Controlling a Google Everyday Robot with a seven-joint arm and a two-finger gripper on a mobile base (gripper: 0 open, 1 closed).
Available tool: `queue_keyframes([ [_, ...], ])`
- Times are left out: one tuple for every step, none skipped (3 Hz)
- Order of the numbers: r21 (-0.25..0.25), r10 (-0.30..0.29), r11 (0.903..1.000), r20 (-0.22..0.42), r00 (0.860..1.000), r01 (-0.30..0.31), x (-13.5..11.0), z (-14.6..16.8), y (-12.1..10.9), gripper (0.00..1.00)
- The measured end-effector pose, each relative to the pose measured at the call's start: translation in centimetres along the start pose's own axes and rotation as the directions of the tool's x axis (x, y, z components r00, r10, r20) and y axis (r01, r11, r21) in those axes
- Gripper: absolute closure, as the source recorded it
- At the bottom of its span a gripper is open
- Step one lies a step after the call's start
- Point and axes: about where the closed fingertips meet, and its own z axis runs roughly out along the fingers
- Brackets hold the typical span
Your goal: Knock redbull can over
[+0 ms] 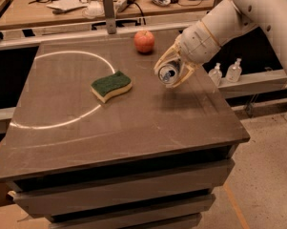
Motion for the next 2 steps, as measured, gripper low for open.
queue_keyframes([
  [-0.085,-0.014,0.9963,-0.004,1.0,0.014,-1.3,1.2,0.3,1.0],
  [-0.17,-0.017,0.9853,0.015,1.0,0.019,-2.6,3.2,1.2,0.77],
])
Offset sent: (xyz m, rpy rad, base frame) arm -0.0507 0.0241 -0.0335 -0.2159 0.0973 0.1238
